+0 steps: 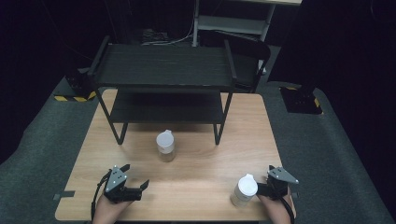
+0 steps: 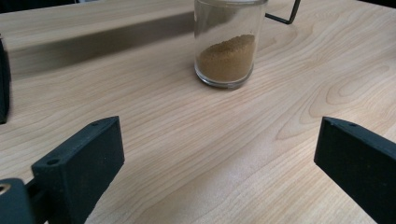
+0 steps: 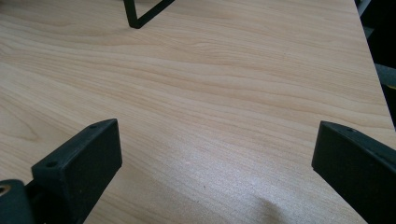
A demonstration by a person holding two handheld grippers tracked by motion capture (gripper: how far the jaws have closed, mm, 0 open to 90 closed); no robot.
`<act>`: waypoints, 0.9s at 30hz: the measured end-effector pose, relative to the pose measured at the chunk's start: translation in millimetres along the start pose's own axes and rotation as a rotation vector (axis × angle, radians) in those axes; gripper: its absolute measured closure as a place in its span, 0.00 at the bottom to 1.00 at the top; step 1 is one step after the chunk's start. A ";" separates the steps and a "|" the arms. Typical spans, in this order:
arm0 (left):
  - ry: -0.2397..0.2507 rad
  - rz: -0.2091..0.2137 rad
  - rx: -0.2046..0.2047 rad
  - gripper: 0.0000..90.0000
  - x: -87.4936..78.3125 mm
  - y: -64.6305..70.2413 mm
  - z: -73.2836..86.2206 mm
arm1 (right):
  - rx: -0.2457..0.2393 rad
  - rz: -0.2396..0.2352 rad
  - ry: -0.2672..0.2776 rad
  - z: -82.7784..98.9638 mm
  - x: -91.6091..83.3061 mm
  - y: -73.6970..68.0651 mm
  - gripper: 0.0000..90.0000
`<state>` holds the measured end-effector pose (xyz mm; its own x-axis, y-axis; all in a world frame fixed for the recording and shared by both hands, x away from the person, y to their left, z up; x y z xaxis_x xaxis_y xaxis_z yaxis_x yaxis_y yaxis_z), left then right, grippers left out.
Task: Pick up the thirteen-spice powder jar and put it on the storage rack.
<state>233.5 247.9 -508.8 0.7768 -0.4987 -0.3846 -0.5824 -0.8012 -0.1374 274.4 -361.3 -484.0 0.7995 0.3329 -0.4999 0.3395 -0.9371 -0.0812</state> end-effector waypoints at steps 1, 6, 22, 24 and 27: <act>-0.005 -0.015 0.003 0.02 0.6 1.7 -0.7 | 0.003 0.000 0.002 -0.1 0.3 0.3 0.01; -0.006 -0.014 0.022 0.01 0.8 4.0 -1.3 | 0.016 -0.005 0.004 0.1 0.0 2.2 0.01; 0.018 -0.013 0.004 0.01 -3.9 3.4 3.0 | 0.032 -0.007 0.027 1.9 -0.5 5.1 0.01; 0.015 -0.013 0.007 0.01 -3.8 3.8 2.6 | 0.031 -0.008 0.029 2.2 -0.7 4.9 0.01; 0.016 -0.009 0.011 0.01 -4.0 4.0 2.7 | 0.031 -0.009 0.028 2.2 -0.8 4.8 0.01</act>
Point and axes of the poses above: each handheld gripper's, and its own axes: x roughly forward along the jaws, z roughly out of its underside, y roughly to its right, the point moved 5 cm from there along x, roughly forward along the jaws, and after that the axes turned 10 degrees about x, right-handed, at the moved point
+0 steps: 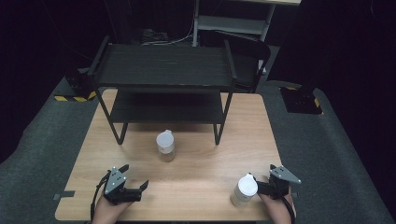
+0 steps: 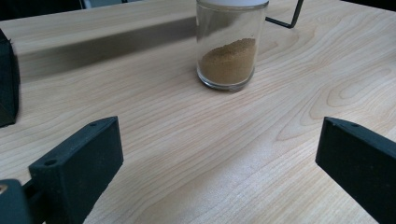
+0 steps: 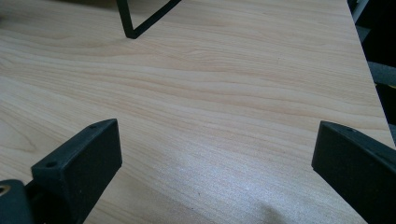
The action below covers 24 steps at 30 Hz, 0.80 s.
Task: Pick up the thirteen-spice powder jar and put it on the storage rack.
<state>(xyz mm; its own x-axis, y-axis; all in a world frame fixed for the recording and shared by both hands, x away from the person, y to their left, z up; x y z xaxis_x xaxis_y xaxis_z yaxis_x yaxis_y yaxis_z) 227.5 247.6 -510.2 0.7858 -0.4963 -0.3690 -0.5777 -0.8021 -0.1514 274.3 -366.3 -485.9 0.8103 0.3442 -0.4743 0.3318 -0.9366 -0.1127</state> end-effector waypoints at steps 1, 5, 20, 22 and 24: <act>0.002 0.000 0.001 0.01 -0.1 0.1 0.2 | -0.001 -0.001 0.001 0.2 -0.1 0.0 0.01; 0.008 0.025 -0.015 0.01 -0.9 -2.8 1.3 | 0.002 -0.004 0.005 0.7 -0.6 0.8 0.01; 0.078 0.044 -0.027 0.01 -6.9 -3.0 -12.3 | -0.003 -0.013 0.003 0.6 -0.6 1.6 0.01; 0.081 0.044 -0.027 0.01 -5.6 -4.0 -12.5 | -0.002 -0.012 0.006 0.9 -0.9 1.6 0.01; 0.085 0.052 -0.031 0.01 -4.1 -6.0 -12.2 | 0.001 -0.013 0.008 1.2 -1.1 1.9 0.01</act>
Point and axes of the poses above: each handheld gripper's, and its own axes: x roughly forward along the jaws, z roughly out of its underside, y roughly to its right, the point moved 5 cm from there along x, roughly forward along the jaws, and after that the axes turned 10 degrees about x, right-handed, at the moved point
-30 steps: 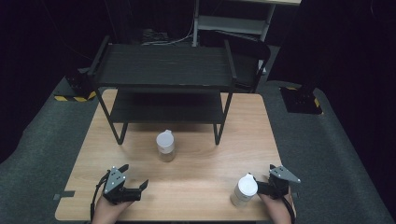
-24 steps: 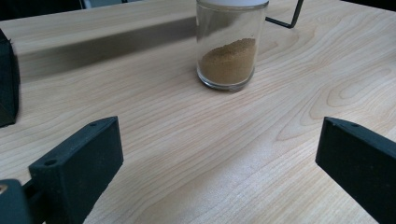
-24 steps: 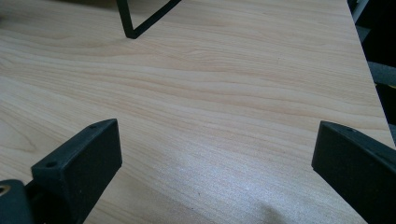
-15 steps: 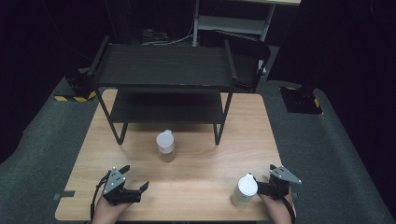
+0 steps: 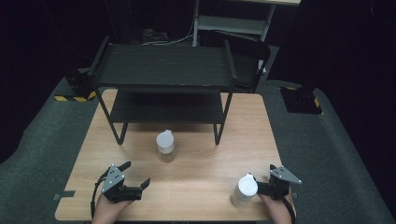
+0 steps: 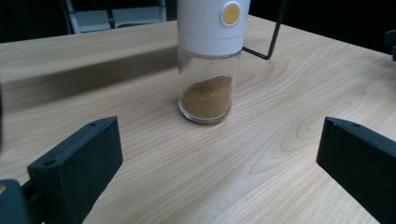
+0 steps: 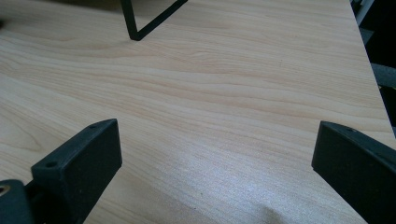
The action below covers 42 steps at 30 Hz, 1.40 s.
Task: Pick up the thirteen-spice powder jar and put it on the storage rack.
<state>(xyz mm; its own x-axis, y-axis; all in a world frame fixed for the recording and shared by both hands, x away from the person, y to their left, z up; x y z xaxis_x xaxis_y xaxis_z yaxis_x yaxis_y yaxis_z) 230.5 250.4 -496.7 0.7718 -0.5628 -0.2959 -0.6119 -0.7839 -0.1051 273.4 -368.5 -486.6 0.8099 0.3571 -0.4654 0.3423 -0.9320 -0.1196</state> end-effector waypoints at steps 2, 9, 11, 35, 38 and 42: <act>0.006 -0.004 0.010 0.01 0.5 -0.7 -0.6 | 0.002 0.002 0.001 0.2 -0.1 -0.2 0.01; 0.031 0.005 0.044 0.01 4.8 -2.9 -11.1 | -0.001 0.005 -0.002 -0.2 0.1 -1.2 0.01; 0.023 0.011 0.046 0.01 7.2 -3.3 -15.8 | -0.001 0.004 0.000 0.0 0.0 -0.6 0.01; 0.028 0.029 0.046 0.00 52.5 -6.4 -43.1 | 0.002 -0.005 0.006 0.7 -0.6 0.9 0.01; 0.016 0.024 0.052 0.00 59.0 -6.7 -44.2 | 0.004 -0.004 0.005 0.6 -0.6 0.7 0.01; 0.010 0.028 0.061 0.00 66.1 -7.0 -44.6 | 0.002 -0.004 0.005 0.6 -0.5 0.7 0.01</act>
Point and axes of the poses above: each handheld gripper's, and its own axes: x roughly forward along the jaws, z roughly out of its underside, y roughly to its right, the point moved 5 cm from there along x, roughly forward along the jaws, and after that the axes turned 10 degrees about x, right-handed, at the moved point
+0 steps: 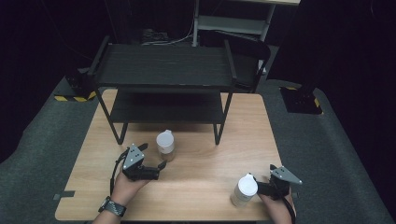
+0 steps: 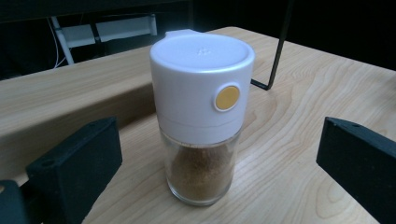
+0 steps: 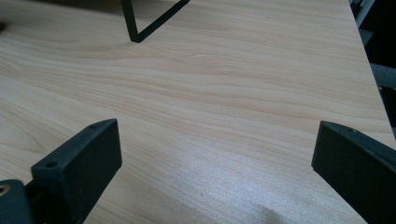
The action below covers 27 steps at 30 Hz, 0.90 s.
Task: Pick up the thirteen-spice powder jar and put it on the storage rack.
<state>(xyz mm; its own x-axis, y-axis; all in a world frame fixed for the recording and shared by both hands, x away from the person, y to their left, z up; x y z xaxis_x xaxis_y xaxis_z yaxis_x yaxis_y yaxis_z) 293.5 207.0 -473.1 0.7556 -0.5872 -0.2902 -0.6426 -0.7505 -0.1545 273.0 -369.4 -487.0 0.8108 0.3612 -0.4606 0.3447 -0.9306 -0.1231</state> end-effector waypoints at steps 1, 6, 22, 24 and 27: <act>-0.001 -0.001 0.006 0.01 2.1 -0.1 0.0 | 0.002 0.000 0.000 0.0 -0.1 -0.1 0.01; -0.005 -0.003 0.012 0.02 10.6 -0.8 -0.6 | 0.004 0.000 0.000 0.1 -0.2 0.1 0.01; -0.005 0.011 -0.014 0.11 36.6 -8.1 6.0 | 0.001 -0.006 0.001 0.2 -0.2 0.9 0.01; 0.000 0.011 -0.016 0.11 39.2 -8.5 7.4 | 0.003 -0.005 0.000 0.1 -0.2 0.6 0.01; 0.003 0.015 -0.020 0.14 42.6 -9.1 8.9 | 0.001 -0.007 -0.002 -0.2 0.0 0.8 0.01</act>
<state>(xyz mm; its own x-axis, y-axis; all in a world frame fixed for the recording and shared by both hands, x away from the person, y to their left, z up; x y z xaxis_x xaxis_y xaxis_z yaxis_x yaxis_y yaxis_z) 330.4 191.5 -492.5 0.7465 -0.5993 -0.2891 -0.6511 -0.7476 -0.1314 273.3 -370.1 -486.9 0.8077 0.3672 -0.4612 0.3494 -0.9283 -0.1272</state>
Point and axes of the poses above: each handheld gripper's, and its own axes: x roughly forward along the jaws, z roughly out of its underside, y roughly to its right, the point moved 5 cm from there along x, roughly forward along the jaws, and after that the axes turned 10 degrees about x, right-handed, at the moved point
